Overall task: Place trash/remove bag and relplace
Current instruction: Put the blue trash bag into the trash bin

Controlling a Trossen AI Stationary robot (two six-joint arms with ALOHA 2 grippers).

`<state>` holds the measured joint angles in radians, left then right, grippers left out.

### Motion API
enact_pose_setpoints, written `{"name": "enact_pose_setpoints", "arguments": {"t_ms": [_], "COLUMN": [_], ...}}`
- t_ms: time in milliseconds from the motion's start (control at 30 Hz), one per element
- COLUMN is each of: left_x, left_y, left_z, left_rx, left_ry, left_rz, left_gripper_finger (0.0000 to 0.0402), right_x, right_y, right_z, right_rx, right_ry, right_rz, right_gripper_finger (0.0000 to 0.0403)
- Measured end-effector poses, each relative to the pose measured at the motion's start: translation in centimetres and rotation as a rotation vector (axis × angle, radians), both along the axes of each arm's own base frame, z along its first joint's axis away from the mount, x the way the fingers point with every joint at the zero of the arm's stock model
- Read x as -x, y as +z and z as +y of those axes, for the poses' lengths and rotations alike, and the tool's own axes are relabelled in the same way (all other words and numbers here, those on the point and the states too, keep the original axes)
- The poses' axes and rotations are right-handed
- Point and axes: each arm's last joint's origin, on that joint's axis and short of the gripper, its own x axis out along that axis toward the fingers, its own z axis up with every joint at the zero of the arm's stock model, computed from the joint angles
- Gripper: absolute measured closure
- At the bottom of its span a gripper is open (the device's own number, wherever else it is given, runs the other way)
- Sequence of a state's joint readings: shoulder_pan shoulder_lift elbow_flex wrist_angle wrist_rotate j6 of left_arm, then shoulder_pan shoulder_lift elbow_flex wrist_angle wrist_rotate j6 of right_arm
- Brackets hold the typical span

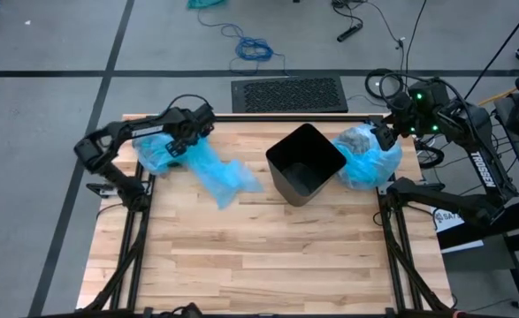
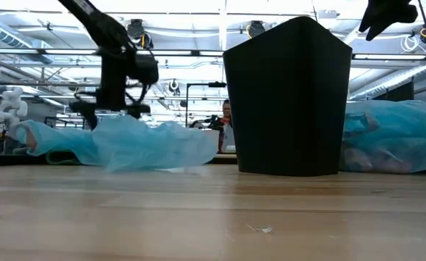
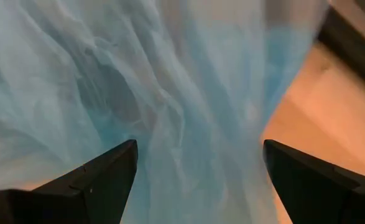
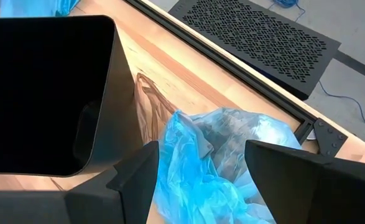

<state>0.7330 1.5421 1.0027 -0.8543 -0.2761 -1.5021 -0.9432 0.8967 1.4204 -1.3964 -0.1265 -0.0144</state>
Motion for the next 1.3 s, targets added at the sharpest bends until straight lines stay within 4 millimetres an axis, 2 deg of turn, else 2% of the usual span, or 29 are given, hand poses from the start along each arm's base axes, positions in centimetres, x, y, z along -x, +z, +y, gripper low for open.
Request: {"name": "enact_pose_setpoints", "arguments": {"t_ms": [133, 300, 433, 567, 667, 867, 1067, 1200, 1300], "left_x": [-0.5, -1.9, -3.1, -4.1, -4.6, -4.2, -2.6, -1.2, -1.0], "left_y": [-1.7, -4.3, -5.0, -3.4, -0.5, 8.2, 18.5, 23.8, 26.9], "left_z": [0.8, 1.7, 2.2, 2.0, 2.0, 1.7, 0.0, -1.4, -2.6], "left_rx": [0.047, 0.125, 0.131, 0.058, -0.044, -0.413, -0.934, -1.256, -1.469], "left_ry": [-0.047, -0.152, -0.246, -0.355, -0.502, -0.694, -0.911, -1.043, -1.115], "left_rz": [0.022, -0.03, -0.137, -0.129, -0.141, -0.205, -0.354, -0.333, -0.319], "left_gripper_finger": [0.0062, 0.0108, 0.0177, 0.0284, 0.0358, 0.0357, 0.035, 0.0352, 0.0352], "right_x": [0.0, 0.1, 0.1, 0.0, 0.0, -0.1, -0.2, -0.2, -0.4], "right_y": [0.0, 0.0, 0.0, 0.0, 0.0, 0.2, 0.3, 0.4, 0.6], "right_z": [0.0, 0.1, 0.1, 0.1, 0.1, -0.1, -0.2, -0.3, -0.5], "right_rx": [-0.012, -0.017, -0.018, -0.031, -0.037, -0.028, -0.033, -0.039, -0.036], "right_ry": [-0.014, -0.026, -0.027, -0.047, -0.056, -0.07, -0.102, -0.129, -0.159], "right_rz": [-0.009, -0.017, -0.017, -0.031, -0.038, -0.061, -0.094, -0.116, -0.155], "right_gripper_finger": [0.0172, 0.0172, 0.0172, 0.0172, 0.0172, 0.0172, 0.0172, 0.0172, 0.0172]}}
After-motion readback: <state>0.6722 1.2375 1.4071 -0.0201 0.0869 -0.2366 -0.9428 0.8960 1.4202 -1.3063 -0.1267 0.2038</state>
